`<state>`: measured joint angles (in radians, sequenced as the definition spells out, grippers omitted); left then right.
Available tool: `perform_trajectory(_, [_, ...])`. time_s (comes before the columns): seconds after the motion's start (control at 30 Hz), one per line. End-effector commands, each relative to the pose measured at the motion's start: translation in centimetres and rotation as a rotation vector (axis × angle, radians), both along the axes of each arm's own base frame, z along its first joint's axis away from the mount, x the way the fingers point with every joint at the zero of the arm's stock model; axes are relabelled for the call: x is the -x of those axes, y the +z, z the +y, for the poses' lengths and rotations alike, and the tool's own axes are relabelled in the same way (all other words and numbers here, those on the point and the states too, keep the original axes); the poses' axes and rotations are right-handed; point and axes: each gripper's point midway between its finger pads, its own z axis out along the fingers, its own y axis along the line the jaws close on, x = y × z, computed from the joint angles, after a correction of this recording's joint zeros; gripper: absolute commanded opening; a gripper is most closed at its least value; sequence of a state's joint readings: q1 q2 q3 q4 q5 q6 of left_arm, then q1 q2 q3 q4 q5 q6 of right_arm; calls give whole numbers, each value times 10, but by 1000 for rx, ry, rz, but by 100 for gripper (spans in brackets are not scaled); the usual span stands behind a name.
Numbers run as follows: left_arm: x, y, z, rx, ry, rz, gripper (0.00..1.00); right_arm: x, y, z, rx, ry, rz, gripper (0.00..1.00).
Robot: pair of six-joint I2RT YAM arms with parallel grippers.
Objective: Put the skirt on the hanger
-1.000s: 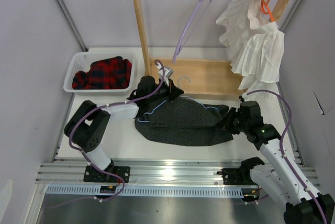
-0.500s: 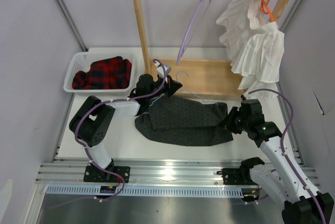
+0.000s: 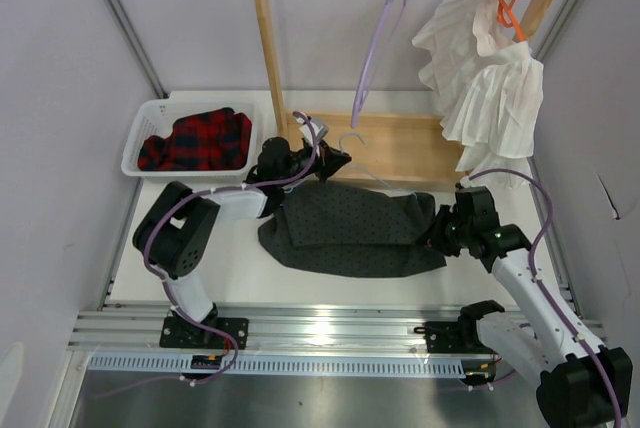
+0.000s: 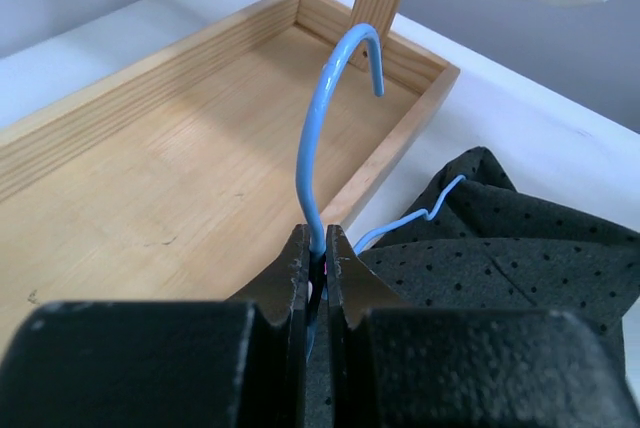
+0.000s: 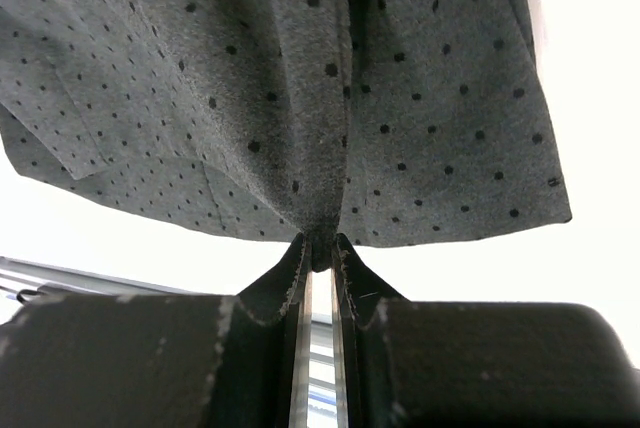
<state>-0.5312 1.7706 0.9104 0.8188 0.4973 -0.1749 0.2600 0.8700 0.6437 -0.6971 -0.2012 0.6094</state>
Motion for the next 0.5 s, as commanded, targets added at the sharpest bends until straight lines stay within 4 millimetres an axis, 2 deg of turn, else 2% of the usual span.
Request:
perform_trajectory(0.0, [-10,82,20,95,71,-263,0,5,3,8,-18,49,5,0])
perform_trajectory(0.27, [14,150,37,153,96,-392,0,7,-9,12,20,62,41,0])
perform_trajectory(0.37, [24,163,40,154,84,-411,0,6,-12,13,26,60,45,0])
perform_trajectory(0.4, [31,176,44,166,84,-433,0,7,-14,13,30,60,49,0])
perform_trajectory(0.47, [38,180,48,162,80,-427,0,6,-13,13,27,59,39,0])
